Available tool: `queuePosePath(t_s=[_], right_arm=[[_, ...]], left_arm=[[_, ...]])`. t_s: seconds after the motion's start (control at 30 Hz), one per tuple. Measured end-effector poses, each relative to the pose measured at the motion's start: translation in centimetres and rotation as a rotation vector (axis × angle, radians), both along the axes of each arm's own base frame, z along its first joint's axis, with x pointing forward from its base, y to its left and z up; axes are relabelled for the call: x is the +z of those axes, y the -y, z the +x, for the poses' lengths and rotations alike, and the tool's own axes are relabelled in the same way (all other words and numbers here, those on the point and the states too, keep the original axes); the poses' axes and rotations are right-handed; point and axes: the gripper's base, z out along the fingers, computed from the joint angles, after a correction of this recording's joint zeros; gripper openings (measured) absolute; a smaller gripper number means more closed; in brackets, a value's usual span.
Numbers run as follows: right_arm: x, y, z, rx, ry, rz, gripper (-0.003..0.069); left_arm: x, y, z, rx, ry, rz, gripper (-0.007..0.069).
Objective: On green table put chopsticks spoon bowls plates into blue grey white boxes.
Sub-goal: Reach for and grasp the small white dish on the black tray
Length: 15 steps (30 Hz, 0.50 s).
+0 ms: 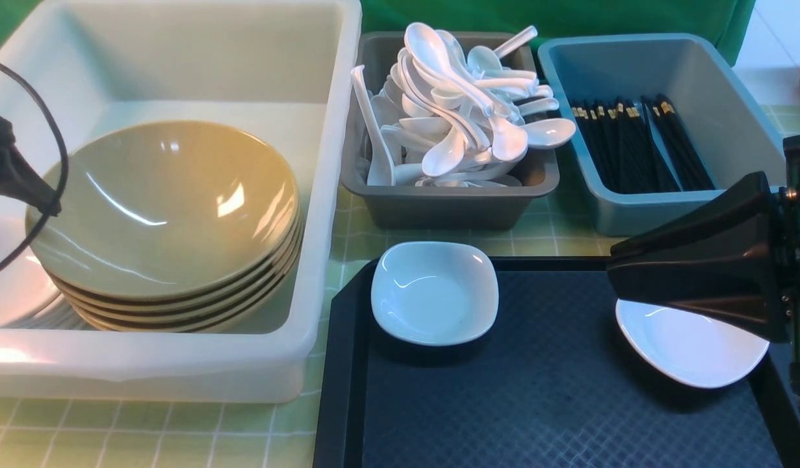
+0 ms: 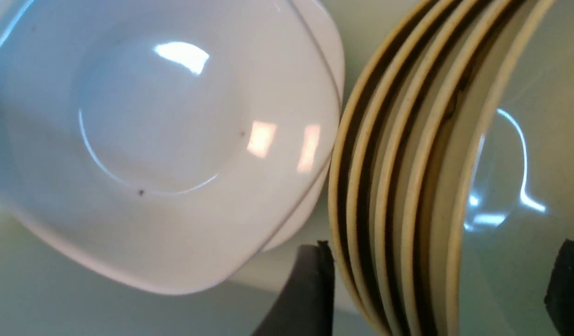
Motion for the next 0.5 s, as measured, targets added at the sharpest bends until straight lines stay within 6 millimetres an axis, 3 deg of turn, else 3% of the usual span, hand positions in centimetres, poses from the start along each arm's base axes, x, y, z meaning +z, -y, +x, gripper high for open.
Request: queuePosePath(t_s=[0.2,0.33,0.5], right_arm=[[0.0,0.3,0.5,-0.06,0.025,-0.007,0.008],[0.0,0.9,1.4,-0.197,0.023,-0.02,0.0085],[-0.3,2.1,2.4,-0.396,-0.006,-0.051,0.009]], left_arm=[[2.3,2.2,-1.4,-0.061,0.016,0.146,0.0594],[4.7,4.7,-2.8,-0.144,0.103,0.23,0.0582],[8.6,8.8,-6.2,-0.278,0.301,0.296,0.0479]])
